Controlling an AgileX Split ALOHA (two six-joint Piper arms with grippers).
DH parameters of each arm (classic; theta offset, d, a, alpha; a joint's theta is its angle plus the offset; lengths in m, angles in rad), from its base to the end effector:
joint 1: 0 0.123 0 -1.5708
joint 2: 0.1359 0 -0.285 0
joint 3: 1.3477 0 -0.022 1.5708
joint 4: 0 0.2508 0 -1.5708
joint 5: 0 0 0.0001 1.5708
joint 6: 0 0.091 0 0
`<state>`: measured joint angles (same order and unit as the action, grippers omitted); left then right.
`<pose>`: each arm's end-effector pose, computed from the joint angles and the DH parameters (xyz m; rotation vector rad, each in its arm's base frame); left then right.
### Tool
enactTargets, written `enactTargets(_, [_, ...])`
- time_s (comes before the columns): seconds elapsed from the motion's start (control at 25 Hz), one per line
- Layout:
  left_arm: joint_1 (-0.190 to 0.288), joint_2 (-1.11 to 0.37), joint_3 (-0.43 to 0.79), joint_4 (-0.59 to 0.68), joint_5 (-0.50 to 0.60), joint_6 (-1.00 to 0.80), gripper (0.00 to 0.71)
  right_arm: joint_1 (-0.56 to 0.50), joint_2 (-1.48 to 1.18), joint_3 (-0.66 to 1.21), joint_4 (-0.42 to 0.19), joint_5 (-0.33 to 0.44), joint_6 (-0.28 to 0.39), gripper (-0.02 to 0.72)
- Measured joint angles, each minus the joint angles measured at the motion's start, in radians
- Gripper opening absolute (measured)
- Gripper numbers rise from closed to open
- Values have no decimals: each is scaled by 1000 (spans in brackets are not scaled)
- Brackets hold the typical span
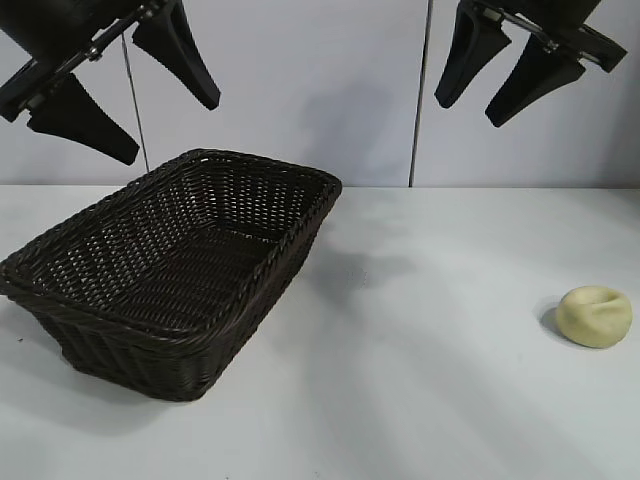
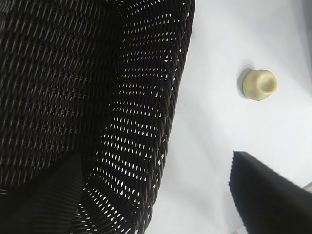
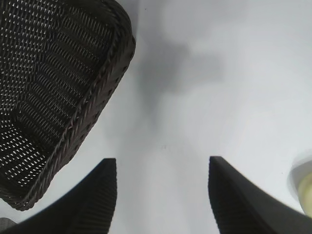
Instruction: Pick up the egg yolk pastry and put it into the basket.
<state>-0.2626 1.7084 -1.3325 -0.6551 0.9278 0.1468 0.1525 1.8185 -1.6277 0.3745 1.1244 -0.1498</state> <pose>0.3356 -0.1362 0.2762 0.1378 2.7062 -0.8522 0.3804 0.0889 0.3032 -0.2726 2.7450 0.5104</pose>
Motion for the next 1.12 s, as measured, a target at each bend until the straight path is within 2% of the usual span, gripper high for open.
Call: enactTargets(1.12, [0,0,0,-4,-16,0,596,0,0,0,3,1,1,411])
